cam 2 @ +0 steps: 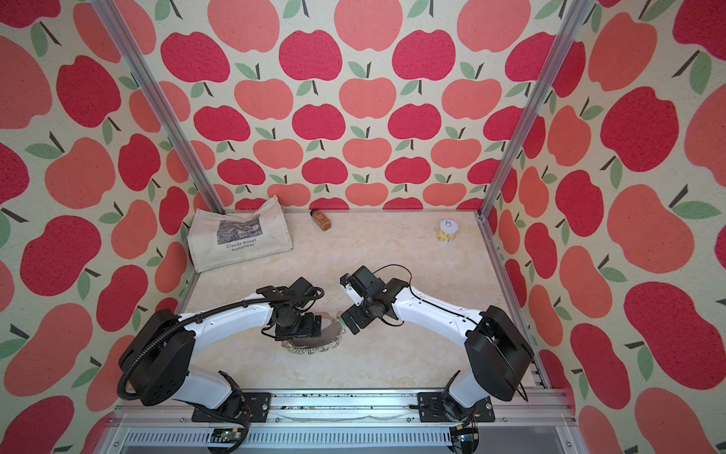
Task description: Put the keys on the keyring
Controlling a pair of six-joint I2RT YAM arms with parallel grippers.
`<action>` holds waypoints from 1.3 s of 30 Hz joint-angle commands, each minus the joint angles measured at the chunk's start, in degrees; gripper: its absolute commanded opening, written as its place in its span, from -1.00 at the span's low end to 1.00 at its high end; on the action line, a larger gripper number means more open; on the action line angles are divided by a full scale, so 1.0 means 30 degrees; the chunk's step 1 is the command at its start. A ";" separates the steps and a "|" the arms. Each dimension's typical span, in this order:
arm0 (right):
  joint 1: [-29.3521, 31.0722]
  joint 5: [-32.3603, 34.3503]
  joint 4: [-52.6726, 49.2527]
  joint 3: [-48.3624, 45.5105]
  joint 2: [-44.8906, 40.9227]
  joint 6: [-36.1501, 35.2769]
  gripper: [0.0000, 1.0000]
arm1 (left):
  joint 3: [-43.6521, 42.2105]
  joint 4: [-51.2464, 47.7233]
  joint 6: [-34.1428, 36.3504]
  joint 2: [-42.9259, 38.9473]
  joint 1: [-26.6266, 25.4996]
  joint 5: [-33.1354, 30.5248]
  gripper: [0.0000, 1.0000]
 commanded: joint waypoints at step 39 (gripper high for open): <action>-0.2159 -0.0504 -0.0155 -0.6715 -0.9827 0.5180 0.98 | 0.6677 0.1404 1.3193 0.7478 -0.2662 -0.5034 0.15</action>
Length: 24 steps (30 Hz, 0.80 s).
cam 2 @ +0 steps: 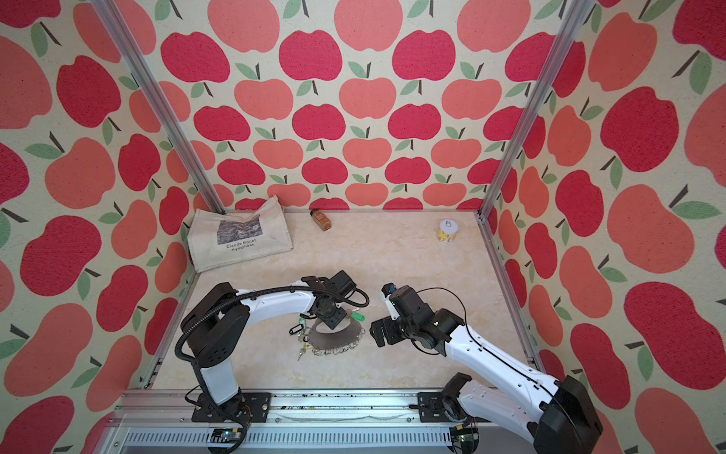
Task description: Put the keys on the keyring
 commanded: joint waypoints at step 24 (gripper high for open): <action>-0.0338 0.0203 -0.0003 0.1253 0.1043 -0.0549 0.98 | -0.2272 -0.2107 -0.6128 0.0960 0.4571 -0.0024 -0.39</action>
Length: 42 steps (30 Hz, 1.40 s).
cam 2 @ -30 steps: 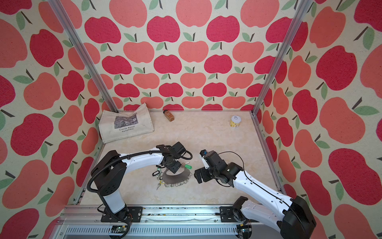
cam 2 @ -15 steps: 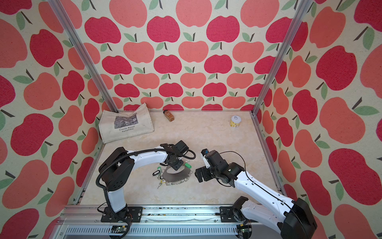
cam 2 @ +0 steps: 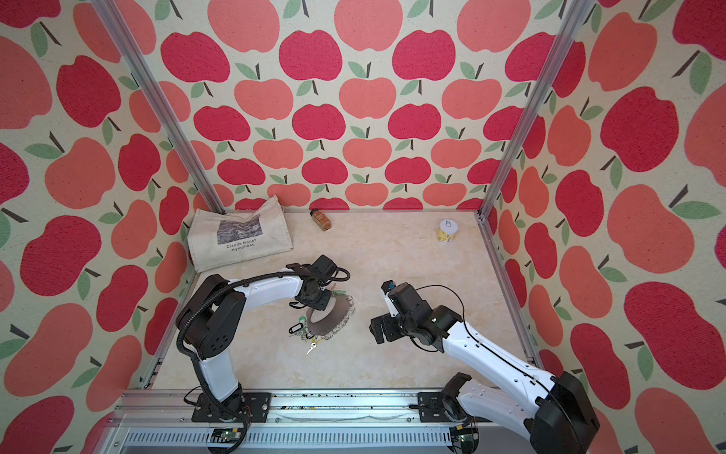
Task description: Put the keys on the keyring
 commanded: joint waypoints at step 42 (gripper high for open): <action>-0.0043 -0.1779 0.1902 0.0865 0.2583 -0.0510 0.98 | -0.2170 -0.3458 -0.6932 -0.3125 -0.4872 0.0371 -0.16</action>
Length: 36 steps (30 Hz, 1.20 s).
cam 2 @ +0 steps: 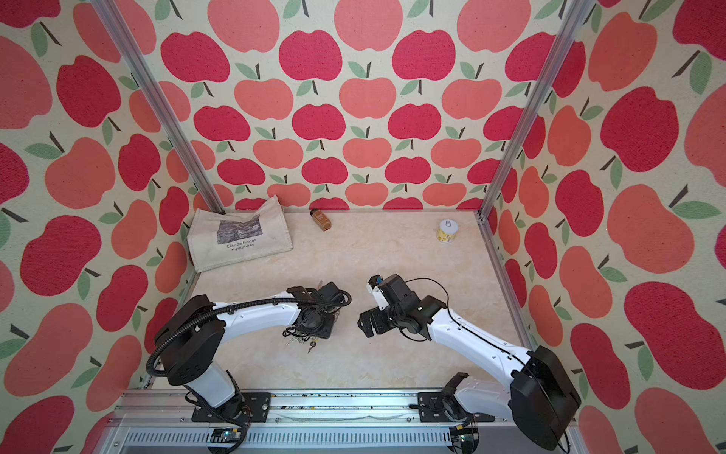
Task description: Put the keys on the keyring
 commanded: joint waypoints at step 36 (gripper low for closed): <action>-0.0204 0.0042 0.0239 -0.0646 -0.0209 -0.0118 0.98 | 0.2077 -0.2211 -0.1243 0.0609 -0.1261 -0.1355 -0.39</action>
